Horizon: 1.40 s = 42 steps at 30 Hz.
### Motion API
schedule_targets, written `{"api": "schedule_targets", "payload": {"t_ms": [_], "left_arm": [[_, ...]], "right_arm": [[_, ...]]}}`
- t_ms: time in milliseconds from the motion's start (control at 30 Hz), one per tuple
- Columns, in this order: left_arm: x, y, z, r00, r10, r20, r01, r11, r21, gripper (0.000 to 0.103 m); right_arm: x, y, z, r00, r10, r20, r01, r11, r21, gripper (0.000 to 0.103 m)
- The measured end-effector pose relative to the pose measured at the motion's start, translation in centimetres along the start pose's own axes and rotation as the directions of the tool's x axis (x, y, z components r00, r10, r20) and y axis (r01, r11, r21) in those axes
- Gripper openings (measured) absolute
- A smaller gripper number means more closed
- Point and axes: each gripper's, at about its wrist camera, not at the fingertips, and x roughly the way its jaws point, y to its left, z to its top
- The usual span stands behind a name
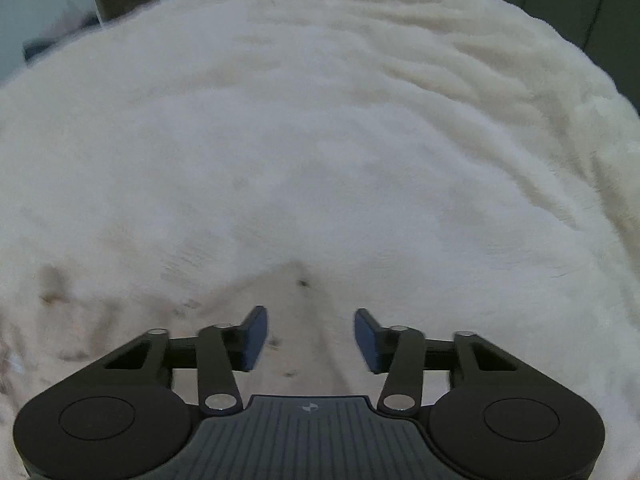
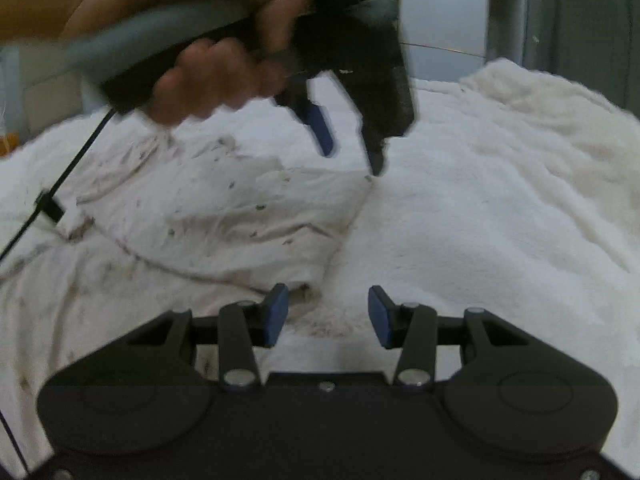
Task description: Fold clothes
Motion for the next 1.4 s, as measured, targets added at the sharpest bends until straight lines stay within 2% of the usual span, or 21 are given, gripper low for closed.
{"api": "schedule_targets", "payload": {"t_ms": [100,233,300,367,433,500,733,867,967,1033,1067,1100,1133,1200,1233,1267,1333,1400], "left_arm": [[1.3,-0.1,0.0,0.998,0.048,-0.032,-0.047,0.998,0.027,0.027],[2.2,0.6,0.3,0.998,0.037,-0.052,-0.037,0.999,0.016,0.023],[2.5,0.8,0.5,0.998,0.002,-0.056,-0.002,1.0,0.003,0.019],[2.9,0.6,0.6,0.998,0.0,-0.058,0.0,1.0,0.001,0.009],[3.2,0.4,0.7,0.998,0.0,-0.056,0.0,1.0,0.007,0.0],[3.2,0.2,0.8,0.999,0.01,-0.04,-0.009,1.0,0.011,0.0],[2.5,0.3,1.5,0.995,0.082,0.051,-0.081,0.997,-0.005,0.0],[2.3,0.4,1.8,0.997,0.057,0.059,-0.054,0.997,-0.055,0.0],[1.8,0.6,1.8,0.998,0.032,0.055,-0.028,0.996,-0.081,0.0],[1.5,0.8,1.9,0.998,0.016,0.053,-0.01,0.995,-0.099,0.004],[1.3,0.9,1.9,0.999,0.007,0.052,-0.002,0.994,-0.108,0.014],[1.2,1.0,1.9,0.999,-0.001,0.052,0.007,0.993,-0.116,0.023],[1.0,1.1,1.9,0.999,-0.009,0.051,0.016,0.992,-0.125,0.034],[-0.1,1.7,1.9,0.998,-0.035,0.061,0.042,0.992,-0.12,0.042],[-0.8,2.1,2.0,0.997,-0.043,0.068,0.051,0.991,-0.121,0.05],[-1.5,2.5,2.0,0.996,-0.05,0.076,0.059,0.991,-0.123,0.056],[-3.1,3.6,2.0,0.994,-0.037,0.1,0.05,0.99,-0.13,0.064],[-4.6,4.6,1.9,0.992,-0.022,0.125,0.04,0.99,-0.139,0.064]], "right_arm": [[0.7,0.8,-0.2,1.0,-0.011,-0.011,0.01,0.998,-0.056,0.041],[1.2,0.8,-0.1,0.999,-0.03,-0.009,0.03,0.997,-0.071,0.041],[1.4,0.9,0.0,0.999,-0.044,-0.002,0.044,0.996,-0.079,0.041],[1.6,0.8,0.1,0.999,-0.053,0.007,0.054,0.996,-0.077,0.04],[1.9,0.7,0.2,0.999,-0.046,0.003,0.046,0.996,-0.073,0.032],[2.0,0.7,0.3,0.999,-0.037,-0.001,0.036,0.997,-0.074,0.002],[-0.5,0.5,-0.6,1.0,0.008,0.022,-0.005,0.991,-0.131,0.0],[-2.8,0.4,-1.6,0.999,0.022,0.029,-0.017,0.985,-0.172,0.0],[-3.4,-0.4,-1.8,1.0,0.015,-0.001,-0.015,0.991,-0.136,0.0],[-3.6,-1.0,-1.4,1.0,-0.024,0.01,0.025,0.995,-0.094,0.005],[-3.6,-1.4,-1.1,0.999,-0.039,0.02,0.04,0.998,-0.053,0.011],[-3.6,-1.9,-0.8,0.999,-0.043,0.028,0.043,0.999,-0.008,0.013],[-3.4,-2.9,-0.3,0.999,-0.029,0.04,0.025,0.995,0.093,0.018],[-3.0,-3.9,0.3,0.998,-0.005,0.055,-0.006,0.978,0.21,0.026],[-2.8,-4.1,0.6,0.998,-0.006,0.066,-0.011,0.965,0.26,0.032],[-2.5,-4.4,0.9,0.997,-0.012,0.079,-0.013,0.95,0.311,0.048],[-1.6,-4.7,1.7,0.993,-0.033,0.116,-0.022,0.896,0.444,0.051],[-0.7,-5.0,1.9,0.994,-0.007,0.113,-0.054,0.845,0.532,0.051]]}}
